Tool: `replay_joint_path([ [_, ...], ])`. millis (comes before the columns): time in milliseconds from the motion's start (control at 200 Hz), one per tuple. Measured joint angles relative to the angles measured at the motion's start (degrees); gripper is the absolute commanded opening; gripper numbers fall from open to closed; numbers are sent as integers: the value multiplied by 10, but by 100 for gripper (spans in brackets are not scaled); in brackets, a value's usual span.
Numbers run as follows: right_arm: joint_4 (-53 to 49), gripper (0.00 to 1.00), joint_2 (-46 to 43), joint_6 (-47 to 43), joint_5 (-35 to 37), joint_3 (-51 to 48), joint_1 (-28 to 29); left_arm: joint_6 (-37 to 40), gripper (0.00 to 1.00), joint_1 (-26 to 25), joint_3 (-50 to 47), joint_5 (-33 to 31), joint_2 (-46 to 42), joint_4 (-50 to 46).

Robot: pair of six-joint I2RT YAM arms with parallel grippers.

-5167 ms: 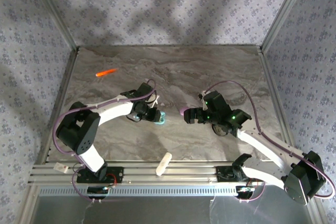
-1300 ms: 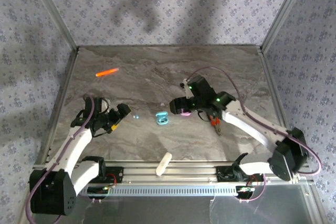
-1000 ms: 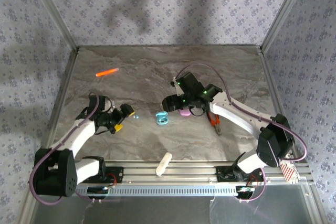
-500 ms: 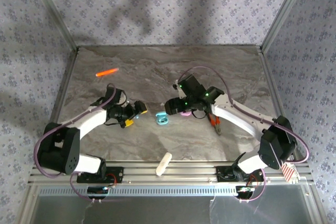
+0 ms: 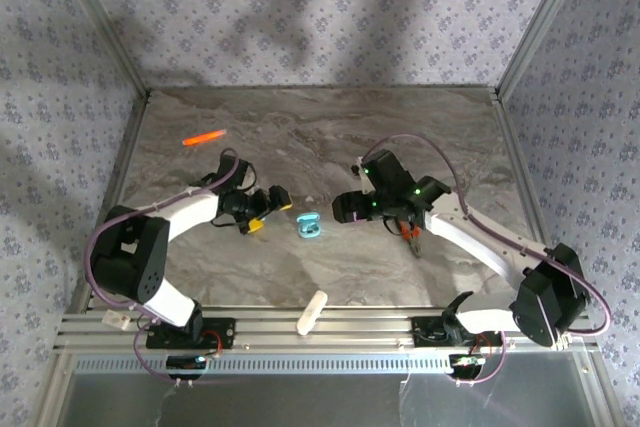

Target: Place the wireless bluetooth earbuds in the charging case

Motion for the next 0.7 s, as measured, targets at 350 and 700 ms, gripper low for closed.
replay_joint_path([
  [350,0,79,-23,4,0,-15,-10,0,100,-5,25,-2,-15,3],
  [700,3,79,-24,5,0,-21,-10,40,100,50,29,-31,-56,-48],
])
